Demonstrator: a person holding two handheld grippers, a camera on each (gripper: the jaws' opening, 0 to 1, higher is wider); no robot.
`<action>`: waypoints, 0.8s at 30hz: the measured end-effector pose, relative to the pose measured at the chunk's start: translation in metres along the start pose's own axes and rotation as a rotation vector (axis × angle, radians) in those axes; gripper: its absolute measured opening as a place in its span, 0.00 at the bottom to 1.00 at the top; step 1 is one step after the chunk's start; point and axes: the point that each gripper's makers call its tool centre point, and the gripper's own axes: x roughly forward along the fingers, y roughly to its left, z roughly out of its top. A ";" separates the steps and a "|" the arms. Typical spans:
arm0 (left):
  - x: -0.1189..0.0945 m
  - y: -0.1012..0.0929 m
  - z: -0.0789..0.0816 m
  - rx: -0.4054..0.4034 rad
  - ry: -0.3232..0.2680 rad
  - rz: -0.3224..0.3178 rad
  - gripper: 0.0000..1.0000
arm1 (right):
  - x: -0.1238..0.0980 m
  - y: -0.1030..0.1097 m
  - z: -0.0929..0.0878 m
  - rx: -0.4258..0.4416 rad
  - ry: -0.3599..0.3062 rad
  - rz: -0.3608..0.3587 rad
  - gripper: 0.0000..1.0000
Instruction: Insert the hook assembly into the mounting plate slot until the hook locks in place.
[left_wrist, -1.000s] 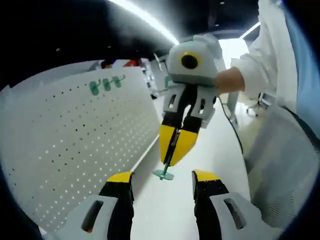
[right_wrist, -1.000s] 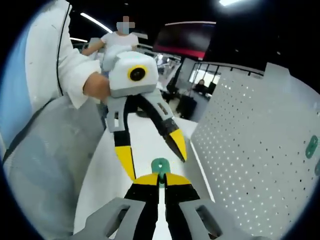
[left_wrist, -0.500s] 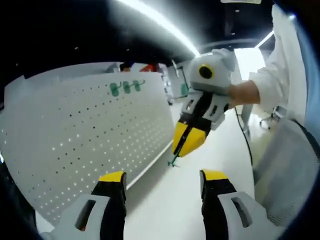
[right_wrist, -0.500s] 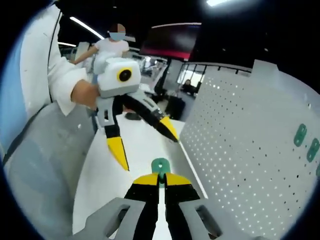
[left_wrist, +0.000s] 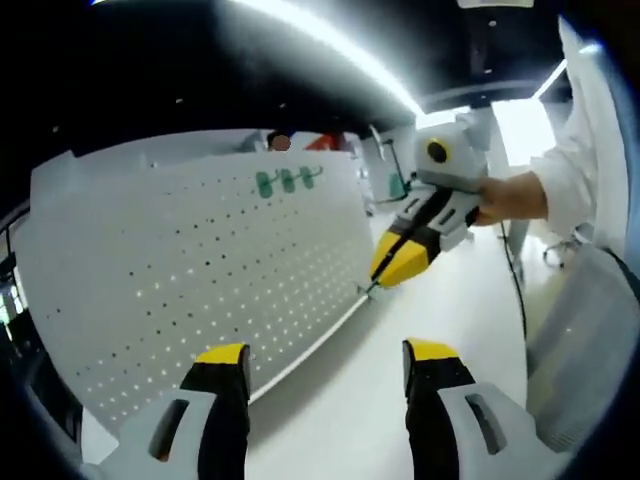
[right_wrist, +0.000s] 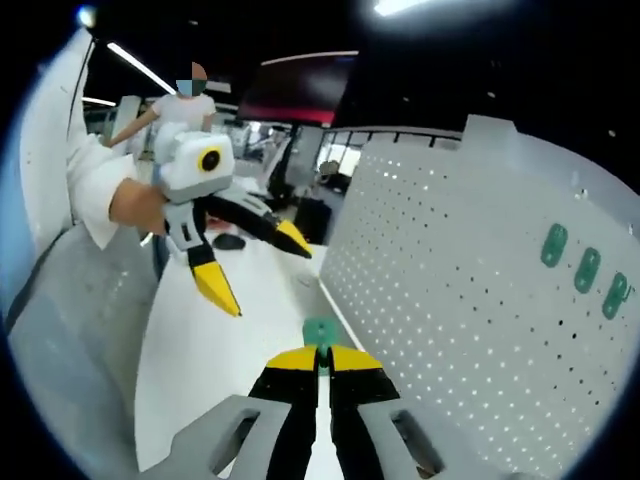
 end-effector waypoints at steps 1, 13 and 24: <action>0.000 0.001 0.000 0.000 -0.001 0.003 0.63 | -0.001 -0.001 -0.001 0.003 0.002 -0.007 0.00; -0.002 0.005 0.003 0.005 -0.012 0.020 0.61 | -0.021 -0.032 0.000 0.071 -0.028 -0.171 0.00; -0.003 0.006 0.006 0.007 -0.022 0.024 0.61 | -0.043 -0.059 -0.006 0.107 -0.027 -0.295 0.00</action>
